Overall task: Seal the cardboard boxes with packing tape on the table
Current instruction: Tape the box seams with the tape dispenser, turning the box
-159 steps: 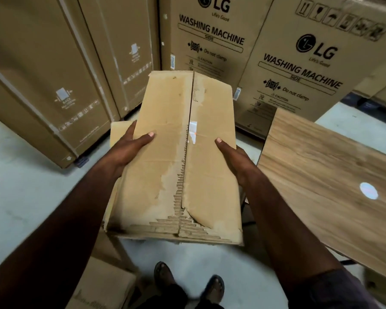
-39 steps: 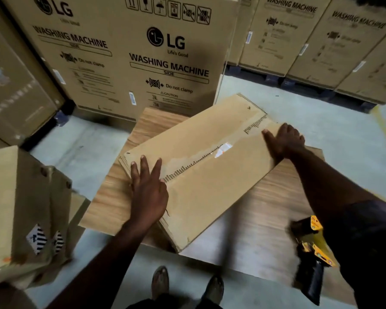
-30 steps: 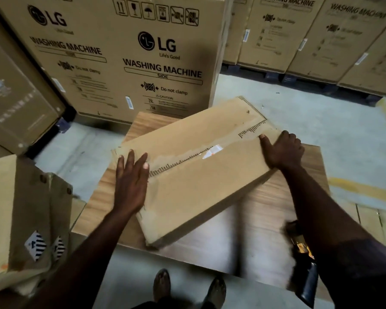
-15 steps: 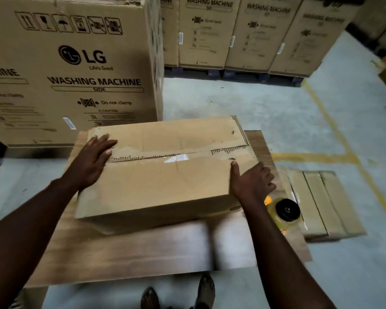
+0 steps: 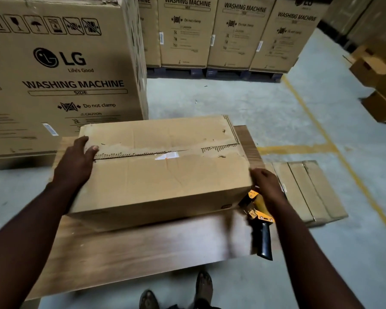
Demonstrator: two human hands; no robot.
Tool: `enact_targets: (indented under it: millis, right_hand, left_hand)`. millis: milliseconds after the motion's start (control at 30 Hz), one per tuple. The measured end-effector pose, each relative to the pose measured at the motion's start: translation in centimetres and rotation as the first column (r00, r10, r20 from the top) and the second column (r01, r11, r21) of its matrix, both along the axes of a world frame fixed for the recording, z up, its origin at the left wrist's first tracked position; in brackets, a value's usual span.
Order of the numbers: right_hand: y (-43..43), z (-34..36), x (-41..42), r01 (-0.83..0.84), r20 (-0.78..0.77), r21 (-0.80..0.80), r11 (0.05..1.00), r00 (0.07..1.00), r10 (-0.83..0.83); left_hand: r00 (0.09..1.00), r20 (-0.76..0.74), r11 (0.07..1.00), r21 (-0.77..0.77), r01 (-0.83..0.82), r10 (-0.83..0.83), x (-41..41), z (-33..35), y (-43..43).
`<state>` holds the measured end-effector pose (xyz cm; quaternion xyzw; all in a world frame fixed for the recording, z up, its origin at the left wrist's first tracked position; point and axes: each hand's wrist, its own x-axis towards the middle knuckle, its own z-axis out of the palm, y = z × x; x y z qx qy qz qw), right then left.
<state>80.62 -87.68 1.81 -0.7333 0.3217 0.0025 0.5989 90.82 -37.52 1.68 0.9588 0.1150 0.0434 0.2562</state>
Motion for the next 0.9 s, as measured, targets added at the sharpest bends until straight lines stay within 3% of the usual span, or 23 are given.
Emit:
enact_targets:
  millis: [67,133,300,400,467,700,900]
  right_hand:
    - [-2.8,-0.9,-2.0,0.098,0.001,0.322,0.942,0.995,-0.103]
    - [-5.3,-2.3,-4.3,0.176,-0.061,0.421,0.89,0.984,-0.166]
    - [-9.3,-6.3,-10.0,0.368,-0.289,0.474,0.8,0.923,-0.254]
    - [-9.4,-8.0,-12.2,0.315,-0.452,0.327,0.891,0.88,-0.146]
    - [-9.1,-9.6,-12.7,0.244,-0.5,0.322,0.915,0.864,-0.054]
    - [-6.4,-14.0,-11.1,0.19,-0.362,0.705,0.683,0.925,0.116]
    - [-7.7,-14.1,-8.1,0.205,-0.397,0.705,0.678,0.907,0.138]
  left_hand:
    - [0.999,-0.035,0.998,-0.043,-0.034,0.033,0.0,0.0,-0.4]
    - [0.996,-0.054,0.991,-0.108,-0.078,0.073,0.2,-0.1,-0.7]
    - [0.993,-0.03,0.99,-0.075,-0.119,0.117,-0.1,0.1,-1.6]
    - [0.996,-0.012,0.995,-0.026,-0.093,0.093,-0.5,0.2,-1.6]
    - [0.997,0.001,0.997,0.015,-0.076,0.076,-0.6,0.2,-1.5]
    - [0.999,0.012,0.997,0.065,-0.035,0.034,-2.4,0.9,-3.4]
    - [0.999,0.002,0.997,0.066,-0.032,0.032,-3.5,1.2,-4.5]
